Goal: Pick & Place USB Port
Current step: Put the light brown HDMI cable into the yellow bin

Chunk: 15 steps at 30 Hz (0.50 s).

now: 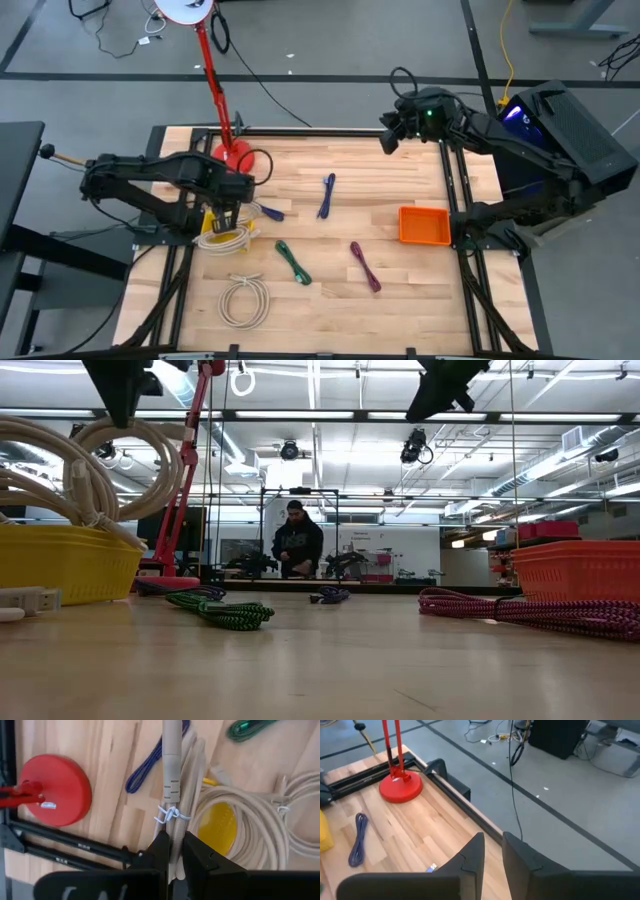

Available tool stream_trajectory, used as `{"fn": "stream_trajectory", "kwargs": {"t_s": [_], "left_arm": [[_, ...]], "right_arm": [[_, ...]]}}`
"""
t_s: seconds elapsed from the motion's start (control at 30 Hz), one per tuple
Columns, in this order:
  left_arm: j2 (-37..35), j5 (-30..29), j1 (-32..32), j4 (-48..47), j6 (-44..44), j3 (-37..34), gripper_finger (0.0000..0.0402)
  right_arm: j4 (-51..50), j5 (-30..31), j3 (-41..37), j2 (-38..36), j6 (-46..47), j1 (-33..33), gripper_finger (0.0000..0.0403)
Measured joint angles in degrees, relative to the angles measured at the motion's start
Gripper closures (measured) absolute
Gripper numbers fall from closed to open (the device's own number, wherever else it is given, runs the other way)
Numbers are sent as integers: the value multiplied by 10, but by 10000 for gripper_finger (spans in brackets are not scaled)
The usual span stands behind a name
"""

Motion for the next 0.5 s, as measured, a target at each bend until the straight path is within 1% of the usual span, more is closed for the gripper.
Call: {"fn": "stream_trajectory", "kwargs": {"t_s": [0.07,0.2,0.4,0.5], "left_arm": [[0,-5,0,0,18,1,370],[0,-50,0,2,37,0,370],[-1,-12,6,0,75,1,370],[0,-12,5,0,87,1,370]], "right_arm": [[6,-4,-7,0,0,0,332],[23,-21,-17,0,0,0,332],[41,-28,-17,0,0,0,332],[44,-28,-17,0,0,0,332]]}}
